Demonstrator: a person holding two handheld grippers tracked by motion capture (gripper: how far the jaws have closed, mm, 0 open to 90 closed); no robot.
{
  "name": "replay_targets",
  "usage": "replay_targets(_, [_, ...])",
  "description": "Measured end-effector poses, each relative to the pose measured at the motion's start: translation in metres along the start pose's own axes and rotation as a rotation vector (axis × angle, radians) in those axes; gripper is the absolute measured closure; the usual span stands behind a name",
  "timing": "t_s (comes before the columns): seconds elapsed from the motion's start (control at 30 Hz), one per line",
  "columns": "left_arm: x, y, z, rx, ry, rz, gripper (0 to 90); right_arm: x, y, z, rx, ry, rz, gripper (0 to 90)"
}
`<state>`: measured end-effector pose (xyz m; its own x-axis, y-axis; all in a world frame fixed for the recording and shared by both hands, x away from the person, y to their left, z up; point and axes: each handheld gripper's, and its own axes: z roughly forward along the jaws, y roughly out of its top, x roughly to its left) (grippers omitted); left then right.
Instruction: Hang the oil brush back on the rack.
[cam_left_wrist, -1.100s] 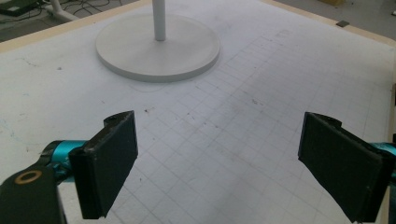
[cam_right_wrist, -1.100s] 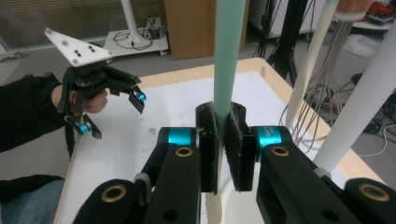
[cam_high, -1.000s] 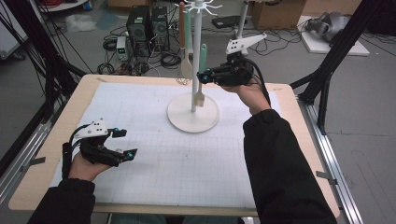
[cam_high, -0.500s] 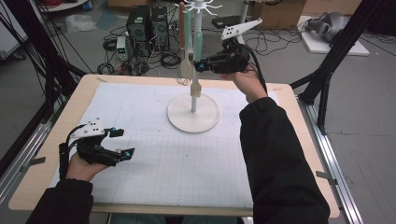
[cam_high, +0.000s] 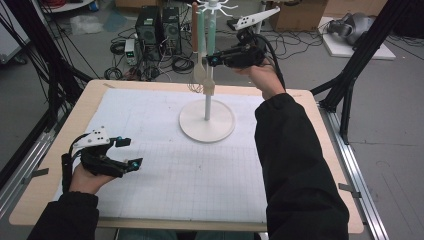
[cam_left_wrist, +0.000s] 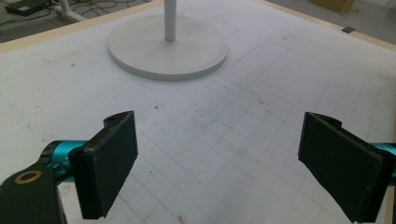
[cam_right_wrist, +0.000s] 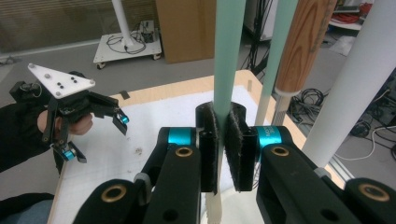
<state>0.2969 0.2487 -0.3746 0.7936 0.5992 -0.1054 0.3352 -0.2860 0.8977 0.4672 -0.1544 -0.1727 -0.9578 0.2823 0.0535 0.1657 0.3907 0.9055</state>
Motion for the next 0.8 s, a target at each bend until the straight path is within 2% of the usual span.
replay_targets(0.23, [0.000,0.000,0.000,0.002,-0.001,0.005,12.3,-0.002,0.010,-0.001,-0.010,-0.013,-0.013,83.9])
replay_targets(0.4, [0.000,0.000,0.000,0.002,0.001,0.004,12.3,-0.003,0.015,-0.003,-0.004,-0.019,0.000,83.9])
replay_targets(0.8, [-0.001,0.000,0.001,0.005,0.000,0.009,12.3,-0.009,0.015,0.000,0.002,-0.034,0.025,83.6])
